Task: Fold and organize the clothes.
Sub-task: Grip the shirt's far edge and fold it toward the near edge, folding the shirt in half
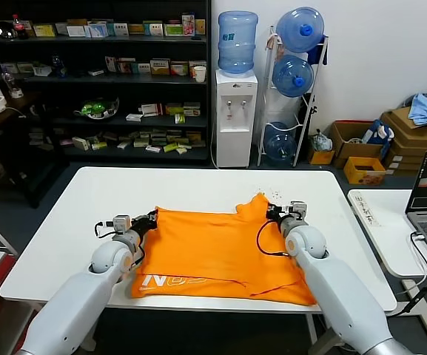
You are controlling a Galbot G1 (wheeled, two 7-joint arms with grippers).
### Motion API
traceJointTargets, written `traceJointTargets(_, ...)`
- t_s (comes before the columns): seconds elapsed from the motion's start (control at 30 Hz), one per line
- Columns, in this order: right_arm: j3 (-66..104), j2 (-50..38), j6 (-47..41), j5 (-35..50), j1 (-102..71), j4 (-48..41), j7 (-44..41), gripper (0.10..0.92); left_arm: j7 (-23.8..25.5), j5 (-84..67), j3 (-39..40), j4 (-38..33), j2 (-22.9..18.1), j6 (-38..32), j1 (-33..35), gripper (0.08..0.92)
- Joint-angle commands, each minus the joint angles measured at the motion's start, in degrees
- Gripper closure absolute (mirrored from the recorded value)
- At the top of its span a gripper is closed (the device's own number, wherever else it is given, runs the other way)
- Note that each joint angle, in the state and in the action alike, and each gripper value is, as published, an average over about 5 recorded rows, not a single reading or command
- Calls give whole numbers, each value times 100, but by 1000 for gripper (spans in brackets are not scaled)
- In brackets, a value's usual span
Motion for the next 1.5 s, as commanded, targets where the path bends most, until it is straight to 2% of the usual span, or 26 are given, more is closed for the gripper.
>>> traceJointTargets(0.03, 192, -574, -3, 425, -785, 1544, 232, 901, -29, 60, -537, -1494, 372, -212, 873, 905)
traceJointTargets(0.27, 531, -1375, -265, 880, -1789, 2841, 580, 901, -181, 53, -816, -2647, 768, -172, 1809, 905)
traceJointTargets(0.47, 949, -1698, -408, 1047, -2530, 3575, 819, 901, -313, 63, -885, -3243, 965, -146, 2379, 905)
traceJointTargets(0.77, 1184, -1807, -637, 1243, -3044, 4071, 1115, 901, -550, 233, -1019, -3571, 1114, -52, 2968, 905)
traceJointTargets(1.13, 1402, -1928, -925, 1184, -3536, 4327, 1266, 889, -620, 236, -1106, -3681, 1046, 66, 3304, 899)
traceJointTargets(1.27, 1561, -1992, -950, 1157, -3714, 4407, 1226, 801, -665, 209, -1151, -3741, 1051, 124, 3325, 836)
traceJointTargets(1.5, 1960, -1931, -750, 1096, -4007, 4459, 1151, 593, -710, 199, -1503, -3961, 1002, 294, 3656, 637)
